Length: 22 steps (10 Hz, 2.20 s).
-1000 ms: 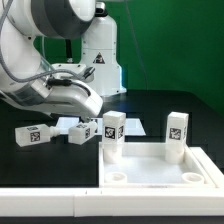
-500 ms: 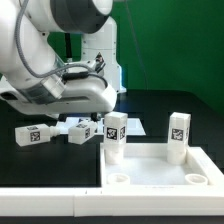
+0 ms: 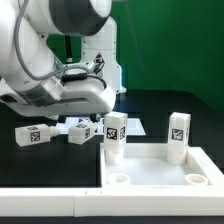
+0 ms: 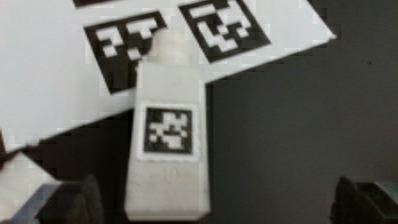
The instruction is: Assemble square table
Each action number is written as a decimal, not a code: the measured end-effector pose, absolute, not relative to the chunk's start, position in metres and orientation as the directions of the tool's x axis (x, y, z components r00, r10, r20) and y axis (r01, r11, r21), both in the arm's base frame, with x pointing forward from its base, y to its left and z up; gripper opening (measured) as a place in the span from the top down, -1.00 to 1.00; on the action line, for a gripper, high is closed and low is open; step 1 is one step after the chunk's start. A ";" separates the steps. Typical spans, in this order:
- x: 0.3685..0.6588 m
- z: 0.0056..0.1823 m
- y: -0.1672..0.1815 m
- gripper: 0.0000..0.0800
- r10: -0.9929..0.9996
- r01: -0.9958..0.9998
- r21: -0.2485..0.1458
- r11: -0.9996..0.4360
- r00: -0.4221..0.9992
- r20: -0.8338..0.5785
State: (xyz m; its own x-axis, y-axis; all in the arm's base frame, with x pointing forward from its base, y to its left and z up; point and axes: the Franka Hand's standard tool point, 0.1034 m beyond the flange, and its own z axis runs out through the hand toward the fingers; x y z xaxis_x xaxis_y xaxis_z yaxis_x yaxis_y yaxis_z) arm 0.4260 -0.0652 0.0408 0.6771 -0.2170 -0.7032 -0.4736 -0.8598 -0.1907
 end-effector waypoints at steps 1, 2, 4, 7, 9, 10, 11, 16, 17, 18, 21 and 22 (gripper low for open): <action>0.420 0.038 -0.064 -0.62 -0.219 -0.479 -0.186 -0.858 0.668 -0.711; 0.414 0.034 -0.063 -0.62 -0.222 -0.486 -0.180 -0.855 0.658 -0.719; 0.407 0.028 -0.059 -0.62 -0.224 -0.492 -0.168 -0.855 0.640 -0.735; 0.399 0.018 -0.053 -0.62 -0.254 -0.521 -0.119 -0.845 0.587 -0.768; 0.401 0.017 -0.054 -0.62 -0.259 -0.522 -0.118 -0.845 0.592 -0.764; 0.400 0.017 -0.054 -0.62 -0.259 -0.522 -0.117 -0.845 0.591 -0.764; 0.398 0.018 -0.053 -0.62 -0.266 -0.533 -0.105 -0.840 0.573 -0.775; 0.391 0.015 -0.052 -0.62 -0.281 -0.572 -0.044 -0.819 0.466 -0.839; 0.390 0.015 -0.052 -0.62 -0.281 -0.572 -0.043 -0.819 0.466 -0.839; 0.390 0.015 -0.052 -0.62 -0.281 -0.572 -0.043 -0.819 0.465 -0.839; 0.390 0.015 -0.052 0.04 -0.281 -0.572 -0.043 -0.819 0.465 -0.840; 0.390 0.015 -0.052 0.04 -0.281 -0.572 -0.043 -0.819 0.465 -0.840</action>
Offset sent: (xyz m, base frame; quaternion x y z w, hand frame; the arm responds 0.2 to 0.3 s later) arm -0.0157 0.0093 -0.0143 -0.0111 -0.0208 0.0230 0.9995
